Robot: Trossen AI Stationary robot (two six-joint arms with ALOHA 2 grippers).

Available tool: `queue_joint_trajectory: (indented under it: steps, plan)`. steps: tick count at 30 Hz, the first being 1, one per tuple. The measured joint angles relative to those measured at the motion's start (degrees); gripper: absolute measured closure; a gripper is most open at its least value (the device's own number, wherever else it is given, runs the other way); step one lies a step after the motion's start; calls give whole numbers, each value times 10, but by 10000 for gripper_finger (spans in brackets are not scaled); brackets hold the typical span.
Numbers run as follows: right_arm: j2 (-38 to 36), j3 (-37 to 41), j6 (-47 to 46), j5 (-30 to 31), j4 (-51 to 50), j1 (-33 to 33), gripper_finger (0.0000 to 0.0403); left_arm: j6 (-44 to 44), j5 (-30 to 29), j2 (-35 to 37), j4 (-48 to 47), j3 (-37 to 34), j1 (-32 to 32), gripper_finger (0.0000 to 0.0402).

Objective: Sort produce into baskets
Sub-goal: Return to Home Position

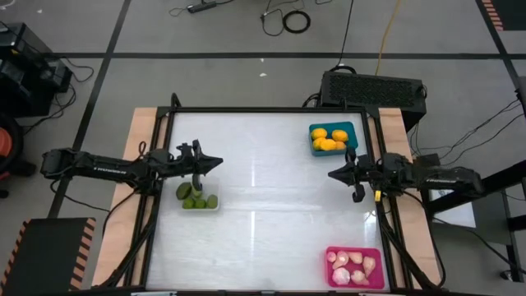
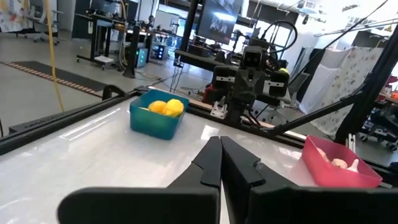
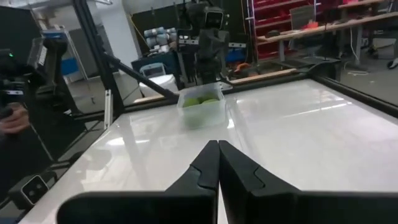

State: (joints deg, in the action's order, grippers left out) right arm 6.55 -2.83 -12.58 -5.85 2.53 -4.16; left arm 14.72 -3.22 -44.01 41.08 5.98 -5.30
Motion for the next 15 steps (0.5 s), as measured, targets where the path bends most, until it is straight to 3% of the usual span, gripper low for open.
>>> queue_joint_trajectory:
  steps: [4, 8, 15]
  plan:
    - [-64, 0, 0, 0, -45, 0, 403, 1, 0, 0, 0, 0, 3, 398]
    - [-63, -2, 13, 9, -56, 1, 403, 1, 1, 0, 1, 0, 10, 398]
    - [-65, 8, 37, 75, -42, 1, 403, -2, 0, -6, 6, 0, 17, 398]
